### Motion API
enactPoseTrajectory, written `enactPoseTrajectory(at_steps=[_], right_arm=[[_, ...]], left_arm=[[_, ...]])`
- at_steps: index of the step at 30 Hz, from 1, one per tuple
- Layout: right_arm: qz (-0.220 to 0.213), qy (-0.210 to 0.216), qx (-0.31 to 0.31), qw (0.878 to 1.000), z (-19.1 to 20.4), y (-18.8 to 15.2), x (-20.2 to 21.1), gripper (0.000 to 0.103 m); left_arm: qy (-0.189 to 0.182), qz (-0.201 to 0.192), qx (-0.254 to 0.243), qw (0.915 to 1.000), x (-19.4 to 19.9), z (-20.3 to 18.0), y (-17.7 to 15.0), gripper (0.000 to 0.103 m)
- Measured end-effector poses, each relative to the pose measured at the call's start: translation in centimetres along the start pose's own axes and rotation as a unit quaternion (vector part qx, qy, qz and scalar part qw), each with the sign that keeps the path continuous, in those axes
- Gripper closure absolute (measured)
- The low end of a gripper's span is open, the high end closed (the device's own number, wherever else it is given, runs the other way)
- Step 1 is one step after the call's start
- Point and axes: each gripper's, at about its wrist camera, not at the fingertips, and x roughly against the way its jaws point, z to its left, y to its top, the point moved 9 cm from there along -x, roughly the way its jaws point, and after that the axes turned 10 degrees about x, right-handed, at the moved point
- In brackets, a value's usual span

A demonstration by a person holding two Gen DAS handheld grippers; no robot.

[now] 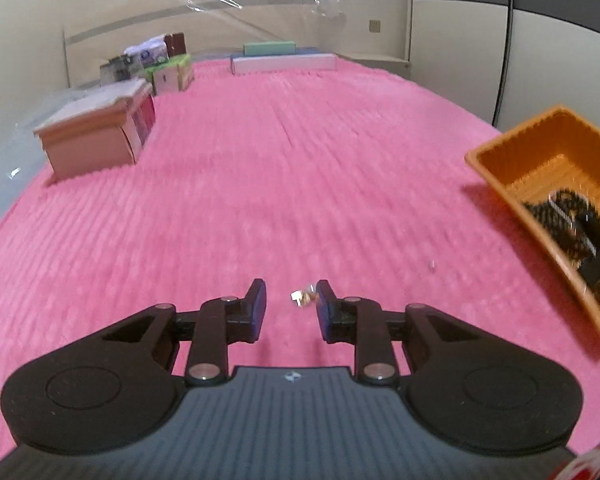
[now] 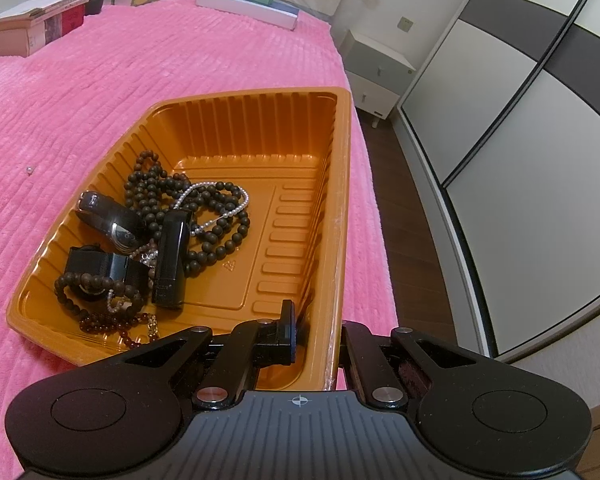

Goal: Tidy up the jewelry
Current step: 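Move the left gripper to the small pearl earring and grasp it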

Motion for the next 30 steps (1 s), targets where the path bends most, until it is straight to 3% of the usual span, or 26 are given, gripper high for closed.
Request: enactPoseTrajectory(at_steps=[4,17,20,21,30], right_arm=[[0.000,0.000,0.001,1.000,0.0,-0.1,0.0,0.098],[0.003,-0.001,0.000,1.000,-0.2,-0.2,-0.3,0.098],[0.004,-0.001,-0.002,1.000,-0.2,-0.3,-0.5,0.098],[0.004,-0.002,-0.001,1.000,-0.1,-0.3,-0.5,0.098],[0.004,-0.002,-0.001,1.000,-0.1,-0.3,-0.5,0.098]], left_arm=[[-0.003,0.000,-0.009,1.0000,-1.0,-0.9,-1.3,0.078],[0.011,0.020,-0.042,0.9989,-5.1,-1.3,-1.0,0.078],[0.009,0.025,-0.036,0.9990,-5.4,-1.1,-1.3,0.081],[0.007,0.026,-0.034,0.9991,-5.4,-1.0,-1.3,0.087],[-0.001,0.020,-0.031,0.9993,-3.4,-1.7,-1.1,0.087]])
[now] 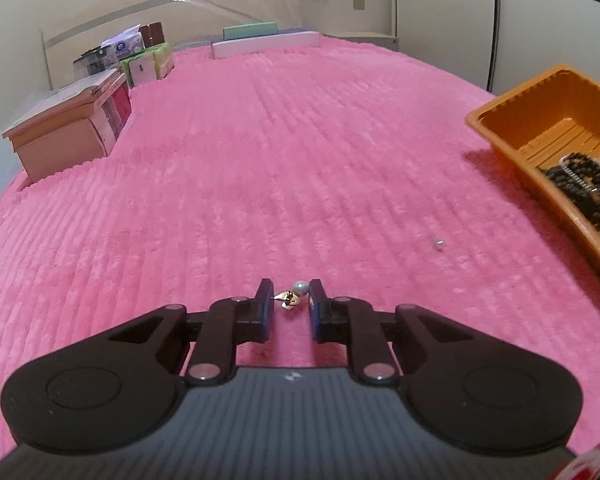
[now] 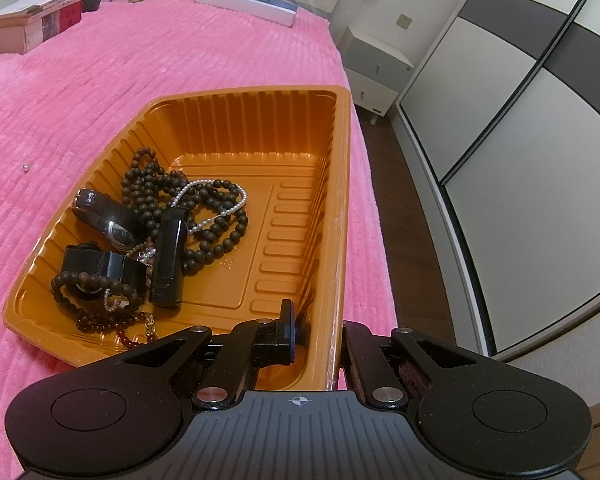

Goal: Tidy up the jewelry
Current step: 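Carry the pearl earring over the tray and release it with the left gripper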

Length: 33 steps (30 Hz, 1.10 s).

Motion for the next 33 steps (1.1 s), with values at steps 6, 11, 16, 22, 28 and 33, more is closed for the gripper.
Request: enactPoseTrajectory(at_steps=[6,11,16,22,28,33], right_arm=[[0.000,-0.001,0.001,1.000,0.0,0.0,0.1,0.098],[0.000,0.000,0.001,1.000,0.0,0.1,0.1,0.098],[-0.001,0.000,0.001,1.000,0.0,0.1,0.1,0.098],[-0.002,0.000,0.002,1.000,0.1,0.2,0.3,0.098],[-0.003,0.001,0.002,1.000,0.1,0.1,0.4,0.098],[-0.003,0.002,0.001,1.000,0.1,0.1,0.4,0.098]], left_arm=[[-0.049,-0.013,-0.011,0.9987,2.6,-3.9,1.3,0.087],[-0.117,-0.021,-0.031,0.9924,4.5,-9.4,2.7,0.087],[-0.178,-0.027,-0.053,0.9822,6.0,-15.1,3.8,0.087],[-0.246,-0.028,-0.102,0.9636,7.3,-21.4,4.2,0.087],[-0.272,-0.019,-0.144,0.9513,7.4,-25.5,3.3,0.087],[-0.279,-0.010,-0.154,0.9480,6.9,-26.4,2.9,0.087]])
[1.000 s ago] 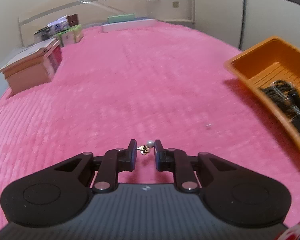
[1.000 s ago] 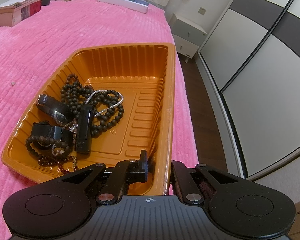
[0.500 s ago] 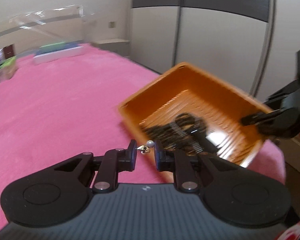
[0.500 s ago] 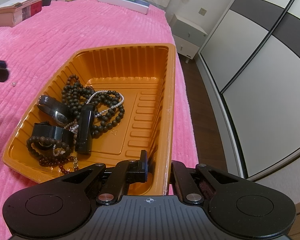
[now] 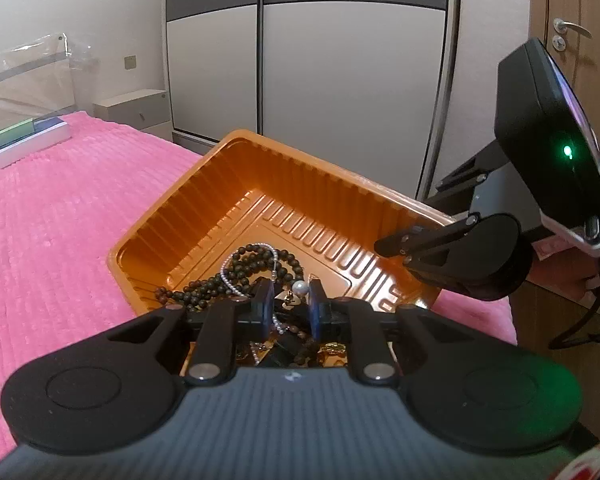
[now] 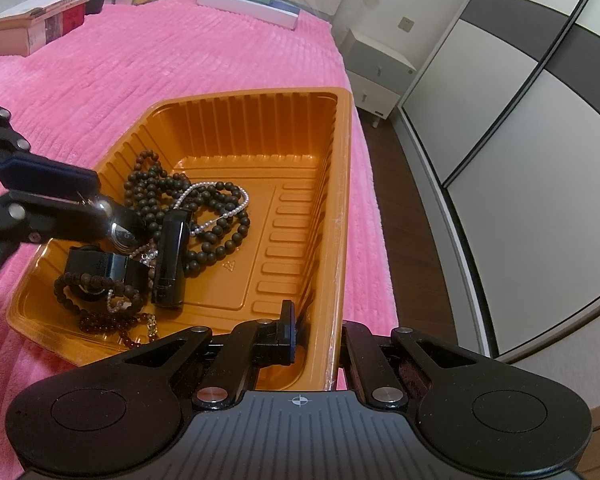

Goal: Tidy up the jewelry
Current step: 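Carry the pearl earring over the tray and release it with the left gripper, then move the left gripper to the small silver bead and grasp it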

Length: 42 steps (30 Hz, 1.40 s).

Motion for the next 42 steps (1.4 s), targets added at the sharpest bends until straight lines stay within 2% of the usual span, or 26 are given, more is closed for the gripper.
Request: enactPoseTrajectory(at_steps=[15,18,23,26,31,35,38,42], right_arm=[[-0.001,0.001,-0.002,1.000,0.0,0.0,0.0,0.098],[-0.001,0.001,-0.002,1.000,-0.1,0.0,0.0,0.098],[-0.001,0.001,-0.001,1.000,-0.1,0.0,0.0,0.098],[-0.002,0.001,-0.001,1.000,-0.1,0.0,0.1,0.098],[-0.002,0.001,-0.002,1.000,0.0,0.1,0.0,0.098],[-0.002,0.000,-0.001,1.000,0.0,0.0,0.0,0.098],[-0.001,0.001,-0.001,1.000,-0.1,0.0,0.0,0.098],[0.000,-0.001,0.001,1.000,0.0,0.1,0.1,0.098]], left_arm=[[-0.007,0.018,0.001,0.9998,-1.3,-0.4,-0.7,0.086],[-0.006,0.020,0.003,0.9998,-1.4,-0.3,-0.9,0.080],[0.009,0.005,0.021,0.9997,-0.1,1.2,-1.1,0.078],[0.035,-0.007,0.033,0.9988,1.8,3.1,-1.9,0.077],[0.098,-0.003,0.066,0.9930,5.3,7.8,-5.5,0.077],[0.155,0.005,0.114,0.9814,7.3,12.4,-8.5,0.077],[0.188,0.001,0.142,0.9720,8.0,14.9,-9.3,0.077],[0.201,-0.008,0.155,0.9674,7.7,16.4,-9.0,0.077]])
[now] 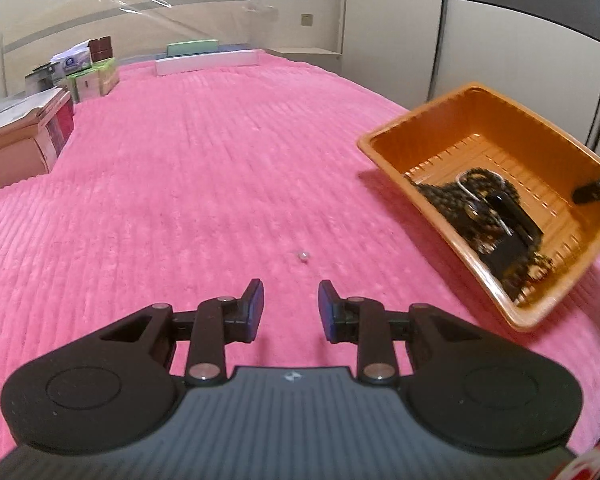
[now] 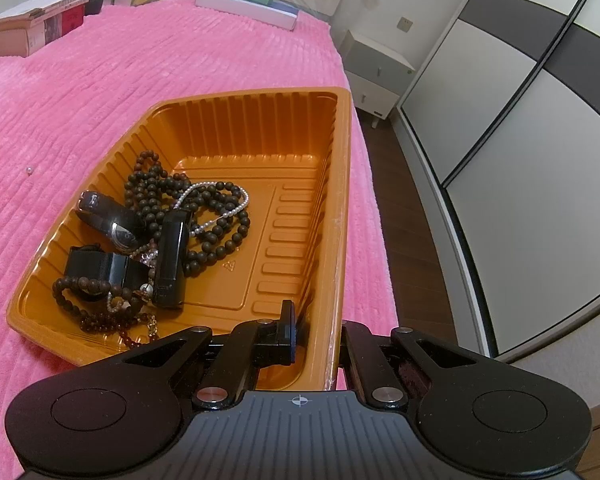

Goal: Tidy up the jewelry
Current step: 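Move the left gripper to the small silver bead and grasp it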

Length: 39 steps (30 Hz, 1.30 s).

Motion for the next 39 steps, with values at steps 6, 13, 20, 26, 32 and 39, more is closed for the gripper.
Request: enactPoseTrajectory(at_steps=[6,13,20,26,32,39], right_arm=[[0.001,0.000,0.000,1.000,0.0,0.0,0.1,0.098],[0.001,0.000,0.000,1.000,0.0,0.0,0.0,0.098],[0.002,0.001,-0.001,1.000,-0.1,0.0,0.0,0.098],[0.002,0.001,-0.001,1.000,-0.1,-0.1,-0.1,0.098],[0.002,0.002,-0.001,1.000,-0.1,-0.1,-0.1,0.098],[0.003,0.002,-0.001,1.000,-0.1,-0.1,-0.1,0.098]], left_arm=[[0.000,-0.011,-0.002,0.9999,-1.6,-0.8,1.1,0.077],[0.008,-0.002,-0.015,0.9998,-4.2,-1.7,1.3,0.077],[0.015,0.010,-0.018,0.9997,-6.3,-1.8,1.2,0.077],[0.016,0.017,-0.017,0.9996,-7.2,-1.5,1.2,0.078],[0.015,0.017,-0.014,0.9996,-7.4,-1.6,1.4,0.079],[0.013,0.018,-0.019,0.9996,-7.8,-1.4,1.2,0.080]])
